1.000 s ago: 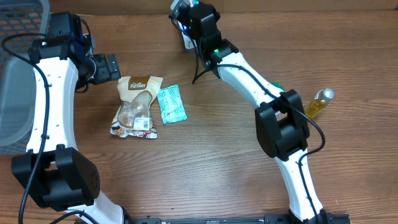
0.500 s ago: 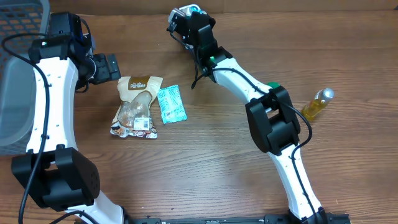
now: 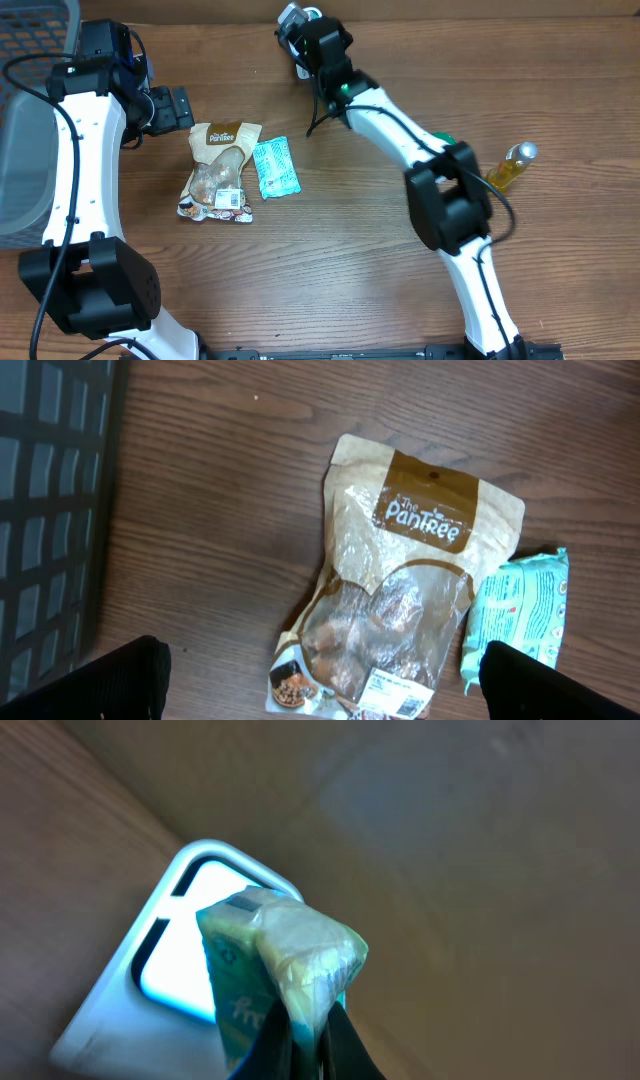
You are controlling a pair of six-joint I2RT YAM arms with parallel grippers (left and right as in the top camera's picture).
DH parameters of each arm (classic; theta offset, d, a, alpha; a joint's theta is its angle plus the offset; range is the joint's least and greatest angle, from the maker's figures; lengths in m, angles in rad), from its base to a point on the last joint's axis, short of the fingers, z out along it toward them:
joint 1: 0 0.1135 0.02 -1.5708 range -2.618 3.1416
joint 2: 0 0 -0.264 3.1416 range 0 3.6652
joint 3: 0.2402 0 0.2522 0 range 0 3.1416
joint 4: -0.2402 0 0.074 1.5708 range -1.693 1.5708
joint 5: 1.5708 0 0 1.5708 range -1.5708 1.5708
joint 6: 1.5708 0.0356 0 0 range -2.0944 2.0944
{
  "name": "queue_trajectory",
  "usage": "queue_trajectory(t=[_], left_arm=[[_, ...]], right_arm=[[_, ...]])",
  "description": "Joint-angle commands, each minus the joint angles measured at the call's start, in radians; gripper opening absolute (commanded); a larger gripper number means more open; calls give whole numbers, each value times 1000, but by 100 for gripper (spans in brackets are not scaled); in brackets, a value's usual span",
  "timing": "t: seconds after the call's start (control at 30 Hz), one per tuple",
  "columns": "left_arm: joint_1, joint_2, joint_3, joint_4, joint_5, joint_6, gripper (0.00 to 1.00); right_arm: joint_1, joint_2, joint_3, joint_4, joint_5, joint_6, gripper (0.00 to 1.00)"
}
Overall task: Scan the item barcode
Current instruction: 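Hold the Kleenex pack in front of the scanner, then carry the Kleenex pack right and set it down, release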
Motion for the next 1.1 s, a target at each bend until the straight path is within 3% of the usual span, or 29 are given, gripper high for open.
queue_trajectory(t=[0.0, 0.17, 0.27, 0.3, 0.4, 0.53, 0.9, 1.03, 1.07], left_arm=[[-5, -24, 22, 1, 3, -10, 100], [-5, -24, 22, 1, 4, -10, 99], [-5, -24, 22, 1, 4, -10, 99], [-5, -24, 22, 1, 4, -10, 99], [-5, -24, 22, 1, 4, -10, 99], [-5, -24, 22, 1, 3, -10, 100], [-5, -24, 22, 1, 3, -10, 100], [-5, -24, 22, 1, 3, -10, 99], [-5, -24, 22, 1, 3, -10, 100]], right_arm=[[-15, -277, 19, -225, 3, 320, 4], [-66, -420, 19, -773, -83, 620, 4], [-99, -431, 19, -1010, -171, 718, 4], [-127, -425, 9, -1162, -225, 779, 4], [-167, -424, -63, -1295, -284, 840, 4], [-192, -424, -232, -1321, -287, 842, 4], [-196, -424, -580, -1135, -193, 842, 4], [-208, -424, -616, -1094, -162, 842, 17], [-208, -425, -613, -1092, -161, 842, 27]])
